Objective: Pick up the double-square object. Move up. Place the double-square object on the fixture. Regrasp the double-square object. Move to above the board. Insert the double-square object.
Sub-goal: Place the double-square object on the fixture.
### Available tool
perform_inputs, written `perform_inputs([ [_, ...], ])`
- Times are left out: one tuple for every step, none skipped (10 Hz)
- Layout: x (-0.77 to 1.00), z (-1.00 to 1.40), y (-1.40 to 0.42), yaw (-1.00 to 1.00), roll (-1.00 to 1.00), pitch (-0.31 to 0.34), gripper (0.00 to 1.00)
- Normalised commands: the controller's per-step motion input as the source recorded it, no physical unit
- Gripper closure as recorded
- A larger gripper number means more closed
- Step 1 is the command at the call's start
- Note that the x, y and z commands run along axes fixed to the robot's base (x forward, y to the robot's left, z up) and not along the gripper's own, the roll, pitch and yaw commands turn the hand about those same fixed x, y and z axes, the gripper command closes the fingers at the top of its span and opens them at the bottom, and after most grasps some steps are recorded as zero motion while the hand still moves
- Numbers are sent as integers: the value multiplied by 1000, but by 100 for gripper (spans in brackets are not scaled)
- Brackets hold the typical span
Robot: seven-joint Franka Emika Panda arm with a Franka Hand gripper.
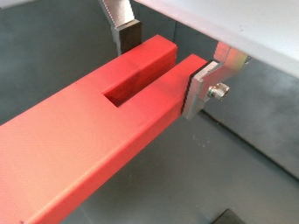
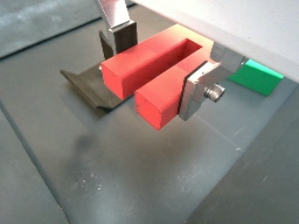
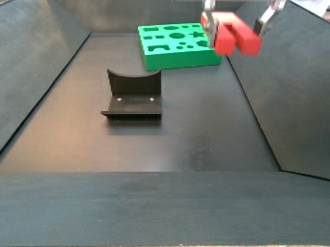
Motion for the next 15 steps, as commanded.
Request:
perform_inputs([
  [1000,61,-558,-158,46,5,100],
  [1000,30,-543,-141,49,26,100],
  [1000,30,-504,-100,57,32,100],
  [1000,26,-436,-53,50,50,100],
  [1000,21,-413,-25,50,67,100],
  [1000,20,-365,-2,56,83,100],
  [1000,17,-341,7,58,94,100],
  [1000,15,-298,16,68,111,100],
  [1000,14,-256,21,77,124,100],
  [1000,9,-210,26,86,140,100],
  [1000,10,-196,27,93,143,100],
  [1000,8,-162,32,110,147,100],
  [1000,5,-134,33,117,147,100],
  [1000,3,-104,36,122,154,100],
  [1000,5,-92,36,129,159,100],
])
